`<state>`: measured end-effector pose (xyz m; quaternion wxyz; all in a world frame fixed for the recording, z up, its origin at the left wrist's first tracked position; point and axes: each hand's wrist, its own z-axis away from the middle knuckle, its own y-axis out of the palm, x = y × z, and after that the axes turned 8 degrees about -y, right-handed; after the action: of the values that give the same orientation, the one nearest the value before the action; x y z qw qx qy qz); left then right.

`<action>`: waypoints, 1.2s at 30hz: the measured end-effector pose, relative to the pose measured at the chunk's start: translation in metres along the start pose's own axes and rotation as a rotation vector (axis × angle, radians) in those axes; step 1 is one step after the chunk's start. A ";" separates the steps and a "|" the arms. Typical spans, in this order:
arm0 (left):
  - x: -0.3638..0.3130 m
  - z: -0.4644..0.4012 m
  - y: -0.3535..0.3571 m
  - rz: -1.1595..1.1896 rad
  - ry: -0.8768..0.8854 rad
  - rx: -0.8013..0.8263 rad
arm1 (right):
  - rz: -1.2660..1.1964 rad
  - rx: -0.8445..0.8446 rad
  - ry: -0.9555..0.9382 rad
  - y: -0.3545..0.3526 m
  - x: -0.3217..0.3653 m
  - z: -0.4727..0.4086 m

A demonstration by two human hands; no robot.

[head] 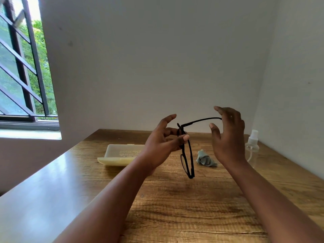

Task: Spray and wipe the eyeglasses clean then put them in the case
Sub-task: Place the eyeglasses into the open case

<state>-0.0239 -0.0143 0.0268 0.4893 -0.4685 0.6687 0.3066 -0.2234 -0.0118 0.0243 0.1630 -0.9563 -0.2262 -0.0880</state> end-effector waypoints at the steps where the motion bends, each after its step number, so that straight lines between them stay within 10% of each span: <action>1: 0.000 0.000 0.000 0.010 0.002 0.003 | 0.022 0.014 0.001 0.001 -0.002 0.001; 19: -0.001 -0.005 -0.013 0.248 0.009 -0.360 | -0.372 0.679 -0.036 0.007 0.012 0.013; 27: -0.004 -0.008 -0.023 0.495 -0.079 -0.562 | -0.300 0.278 -0.193 -0.002 0.018 0.006; 36: -0.003 -0.008 -0.021 0.528 -0.154 -0.537 | 0.283 0.296 -0.562 0.015 0.026 0.011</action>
<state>-0.0069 -0.0286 0.0335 0.3024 -0.3673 0.6235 0.6204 -0.1929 -0.0101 0.0167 0.2417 -0.9311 -0.1376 0.2361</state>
